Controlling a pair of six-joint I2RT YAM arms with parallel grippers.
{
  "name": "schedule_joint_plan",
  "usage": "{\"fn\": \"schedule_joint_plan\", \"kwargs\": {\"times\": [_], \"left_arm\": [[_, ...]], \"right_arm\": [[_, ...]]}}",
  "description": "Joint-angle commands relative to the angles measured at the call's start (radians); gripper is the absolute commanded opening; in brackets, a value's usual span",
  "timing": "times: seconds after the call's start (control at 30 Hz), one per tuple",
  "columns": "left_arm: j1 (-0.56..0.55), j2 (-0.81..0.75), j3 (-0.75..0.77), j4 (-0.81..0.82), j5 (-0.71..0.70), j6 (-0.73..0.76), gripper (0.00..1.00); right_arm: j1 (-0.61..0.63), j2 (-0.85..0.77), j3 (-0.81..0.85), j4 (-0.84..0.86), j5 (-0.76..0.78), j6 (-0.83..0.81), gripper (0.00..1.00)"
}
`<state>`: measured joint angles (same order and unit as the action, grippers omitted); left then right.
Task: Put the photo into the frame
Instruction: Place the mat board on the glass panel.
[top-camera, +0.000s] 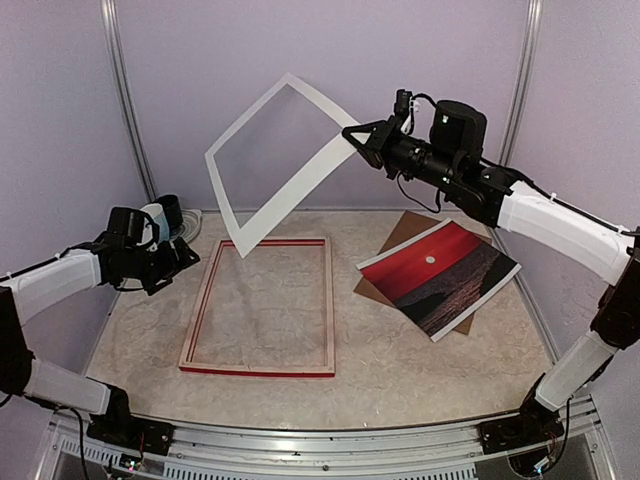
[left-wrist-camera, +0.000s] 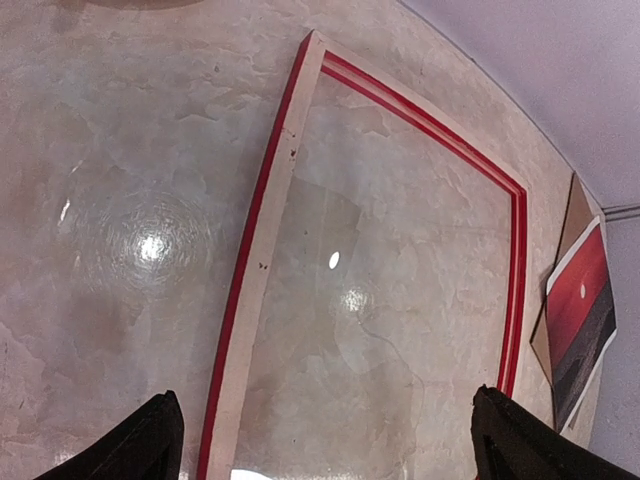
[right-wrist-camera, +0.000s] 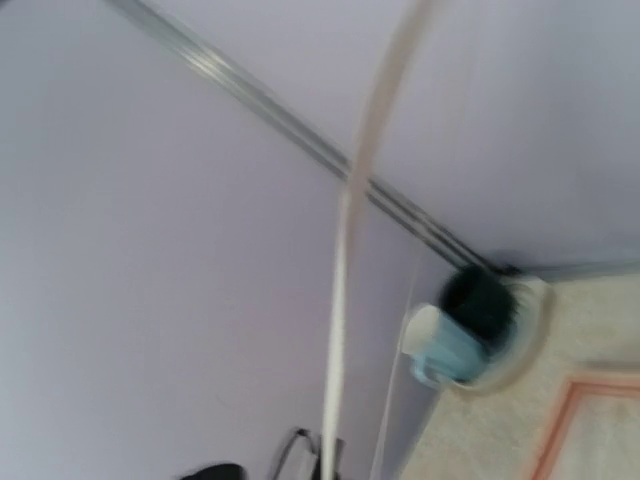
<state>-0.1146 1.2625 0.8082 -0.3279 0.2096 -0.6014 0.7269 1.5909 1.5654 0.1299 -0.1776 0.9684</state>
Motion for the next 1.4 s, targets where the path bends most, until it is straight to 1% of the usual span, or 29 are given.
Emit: {"fn": "schedule_joint_plan", "kwargs": {"times": [0.0,0.1,0.2,0.23,0.33,0.47,0.57,0.7,0.9,1.07,1.2,1.37], "left_arm": [[0.041,0.009,-0.042,0.051,-0.03,-0.016,0.99],[0.047,0.019,-0.06,0.066,-0.037,-0.025,0.99],[0.046,0.038,-0.079,0.089,-0.03,-0.042,0.99],[0.046,0.042,-0.09,0.1,-0.033,-0.051,0.99],[0.037,0.046,-0.124,0.131,-0.052,-0.079,0.99],[0.016,0.043,-0.175,0.17,-0.068,-0.118,0.97],[-0.013,0.039,-0.198,0.184,-0.085,-0.135,0.96],[-0.045,0.03,-0.236,0.206,-0.091,-0.161,0.93],[-0.06,0.021,-0.298,0.239,-0.073,-0.203,0.9],[-0.059,-0.008,-0.323,0.258,-0.068,-0.219,0.87],[-0.059,-0.037,-0.328,0.257,-0.062,-0.221,0.85],[-0.059,-0.053,-0.332,0.247,-0.047,-0.214,0.84]], "right_arm": [[0.042,-0.096,-0.269,0.029,0.175,0.08,0.0],[0.079,-0.124,-0.469,0.073,0.269,0.161,0.0],[0.134,-0.136,-0.619,0.113,0.366,0.232,0.0],[0.155,-0.14,-0.655,0.125,0.428,0.249,0.0],[0.205,-0.146,-0.716,0.117,0.54,0.292,0.0],[0.276,-0.126,-0.723,0.069,0.671,0.341,0.0],[0.332,-0.104,-0.739,0.088,0.753,0.405,0.0],[0.394,-0.024,-0.718,0.124,0.801,0.475,0.0],[0.484,0.114,-0.605,0.095,0.845,0.554,0.0],[0.531,0.188,-0.532,0.064,0.891,0.607,0.0],[0.564,0.249,-0.448,0.0,0.941,0.651,0.0],[0.581,0.329,-0.387,-0.015,0.945,0.684,0.01]]}}
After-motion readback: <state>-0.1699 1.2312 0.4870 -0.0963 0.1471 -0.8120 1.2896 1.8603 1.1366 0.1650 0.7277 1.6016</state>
